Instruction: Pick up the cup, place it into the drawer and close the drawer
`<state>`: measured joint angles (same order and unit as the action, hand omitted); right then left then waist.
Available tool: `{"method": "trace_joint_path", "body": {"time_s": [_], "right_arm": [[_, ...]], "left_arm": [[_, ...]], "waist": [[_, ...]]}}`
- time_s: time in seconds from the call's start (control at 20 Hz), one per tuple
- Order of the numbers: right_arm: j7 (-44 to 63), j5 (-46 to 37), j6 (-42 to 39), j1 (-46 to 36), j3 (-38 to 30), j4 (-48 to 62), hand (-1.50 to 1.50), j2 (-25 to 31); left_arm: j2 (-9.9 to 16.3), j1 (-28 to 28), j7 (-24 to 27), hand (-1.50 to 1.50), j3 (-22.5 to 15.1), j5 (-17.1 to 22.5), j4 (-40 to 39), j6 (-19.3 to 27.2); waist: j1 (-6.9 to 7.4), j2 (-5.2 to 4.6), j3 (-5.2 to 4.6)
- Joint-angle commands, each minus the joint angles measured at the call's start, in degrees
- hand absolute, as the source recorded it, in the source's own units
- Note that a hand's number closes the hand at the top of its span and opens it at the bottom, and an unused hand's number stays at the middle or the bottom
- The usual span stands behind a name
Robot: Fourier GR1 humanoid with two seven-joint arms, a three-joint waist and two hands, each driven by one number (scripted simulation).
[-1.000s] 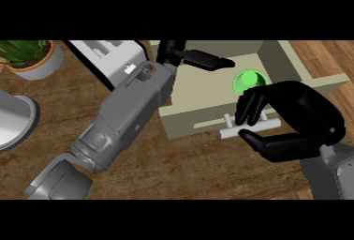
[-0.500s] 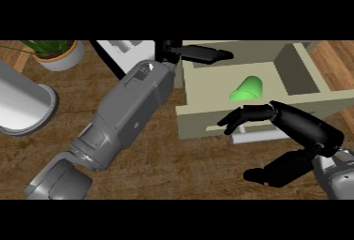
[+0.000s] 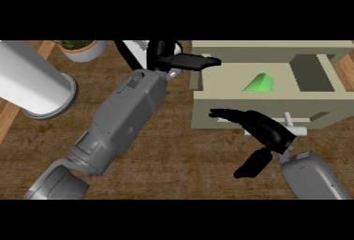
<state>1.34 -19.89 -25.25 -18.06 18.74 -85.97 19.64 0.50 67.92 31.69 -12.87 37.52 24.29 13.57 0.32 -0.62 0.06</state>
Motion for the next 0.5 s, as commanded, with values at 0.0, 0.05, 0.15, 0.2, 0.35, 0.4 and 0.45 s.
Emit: {"method": "trace_joint_path", "body": {"time_s": [0.0, 0.05, 0.15, 0.2, 0.35, 0.4, 0.45], "right_arm": [[-7.32, -8.74, 4.36, -2.67, 4.00, 13.79, -1.50, -1.17], [-7.23, -7.35, 3.15, -6.20, 1.68, 19.01, -1.50, -1.13], [-9.35, -10.04, 7.49, -6.99, 2.31, 25.75, 1.50, -3.76], [-13.95, -11.54, 8.27, -7.48, 2.24, 29.43, 1.50, -1.63], [-14.10, -10.72, 11.00, -15.12, -1.63, 39.33, 1.50, -5.14], [-18.93, -10.52, 12.51, -14.80, -2.98, 41.20, 1.50, -3.17], [-20.14, -9.45, 12.89, -17.00, -4.91, 42.60, 1.50, -2.84]], "left_arm": [[-0.36, -3.60, 1.43, -1.50, 0.58, 0.24, 2.20, -0.23], [2.74, -3.08, -0.45, -1.50, 0.95, 0.56, 3.05, -2.77], [0.84, -7.71, 1.71, -1.50, -0.22, -0.16, 5.98, -1.36], [3.11, -5.89, 0.21, -1.50, 1.21, 0.50, 5.31, -1.51], [4.69, -9.63, 0.47, -1.50, 0.35, 0.35, 8.31, -5.04], [4.37, -10.25, -1.78, -1.50, -0.04, 0.71, 9.66, -5.02], [4.84, -11.45, 0.14, -1.50, -0.01, 0.40, 9.54, -5.57]], "waist": [[2.16, 0.10, 0.03], [2.80, 0.01, 0.03], [3.72, 0.31, 0.05], [3.05, -0.02, 0.08], [5.29, -0.25, 0.12], [5.48, -0.06, 0.17], [6.14, -0.49, 0.21]]}}
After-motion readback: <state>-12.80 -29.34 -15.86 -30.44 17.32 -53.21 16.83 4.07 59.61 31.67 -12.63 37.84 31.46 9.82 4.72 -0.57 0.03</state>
